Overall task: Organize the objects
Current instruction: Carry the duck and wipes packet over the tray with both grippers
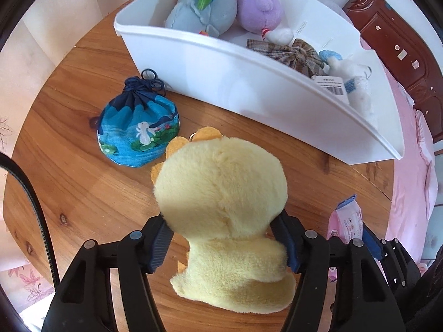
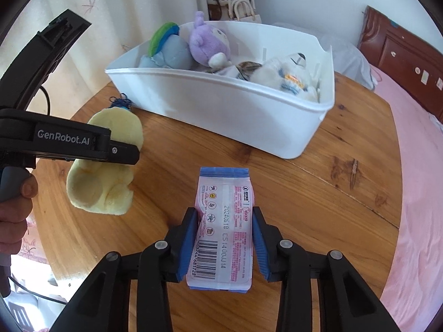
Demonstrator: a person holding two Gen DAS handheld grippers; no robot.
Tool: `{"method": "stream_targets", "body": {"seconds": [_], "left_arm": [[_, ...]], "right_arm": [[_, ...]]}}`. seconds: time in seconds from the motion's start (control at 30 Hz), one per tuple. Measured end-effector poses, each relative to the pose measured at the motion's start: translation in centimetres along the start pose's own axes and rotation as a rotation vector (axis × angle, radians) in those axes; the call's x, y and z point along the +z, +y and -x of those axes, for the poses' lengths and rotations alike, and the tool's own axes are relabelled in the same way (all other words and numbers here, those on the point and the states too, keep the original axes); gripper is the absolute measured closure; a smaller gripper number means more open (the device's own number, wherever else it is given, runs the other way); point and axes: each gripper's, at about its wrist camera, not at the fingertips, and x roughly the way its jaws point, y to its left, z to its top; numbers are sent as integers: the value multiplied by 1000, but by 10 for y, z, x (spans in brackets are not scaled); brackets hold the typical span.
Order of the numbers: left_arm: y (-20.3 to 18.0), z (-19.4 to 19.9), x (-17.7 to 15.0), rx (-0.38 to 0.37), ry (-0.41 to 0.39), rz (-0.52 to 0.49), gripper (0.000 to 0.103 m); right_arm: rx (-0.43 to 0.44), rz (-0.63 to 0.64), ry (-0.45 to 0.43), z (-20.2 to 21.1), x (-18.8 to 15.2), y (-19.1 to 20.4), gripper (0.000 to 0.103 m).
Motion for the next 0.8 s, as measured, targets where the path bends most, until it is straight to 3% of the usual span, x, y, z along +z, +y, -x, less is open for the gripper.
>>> {"method": "stream_targets", "body": {"seconds": [0.2,0.27,0.4,0.63,0.7,0.8], "left_arm": [[16,27,5,6,-29,-31,34],[-3,26,35,2,-32,-61,34],[-18,28,37,17,-76,-125,34],[-12,38,38,10,-113,-113,34],[-10,45,38,35,-135,-43,34],[-9,54,45,37,-145,-52,34]], "right_arm": [[33,63,-26,19,10,15,64],[47,84,-37,24,16,19,64],[61,106,-58,31,28,26,64],[82,142,-87,42,44,34,64],[82,145,-95,45,51,36,64],[86,142,-97,46,63,38,64]]}}
